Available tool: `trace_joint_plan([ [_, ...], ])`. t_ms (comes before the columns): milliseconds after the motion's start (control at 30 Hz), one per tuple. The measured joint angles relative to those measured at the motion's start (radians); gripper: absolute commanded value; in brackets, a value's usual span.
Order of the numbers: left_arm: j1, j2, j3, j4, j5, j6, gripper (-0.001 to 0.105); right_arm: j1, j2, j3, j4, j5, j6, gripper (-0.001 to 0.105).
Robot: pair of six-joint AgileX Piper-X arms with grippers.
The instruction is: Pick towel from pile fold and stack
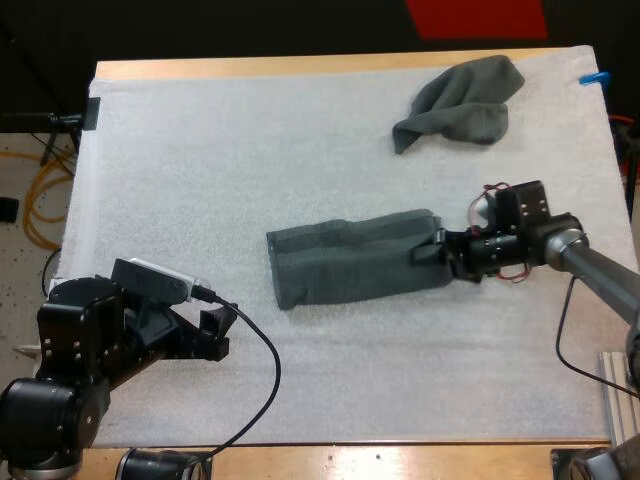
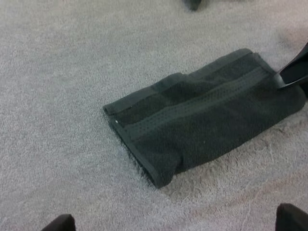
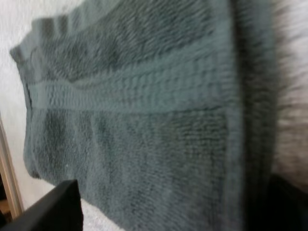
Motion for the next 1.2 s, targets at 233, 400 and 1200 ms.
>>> trace_joint_plan([
  [233, 0.0, 0.0, 0.0, 0.0, 0.021, 0.0, 0.076, 0.011, 0.002, -0.011, 0.015, 0.084, 0.008, 0.036],
  [400, 0.0, 0.0, 0.0, 0.0, 0.022, 0.0, 0.076, 0.012, 0.015, -0.011, 0.027, 0.125, 0.006, 0.0],
  [1200, 0.0, 0.0, 0.0, 0.0, 0.022, 0.0, 0.076, 0.019, -0.337, -0.007, 0.419, 0.991, -0.407, 0.0],
])
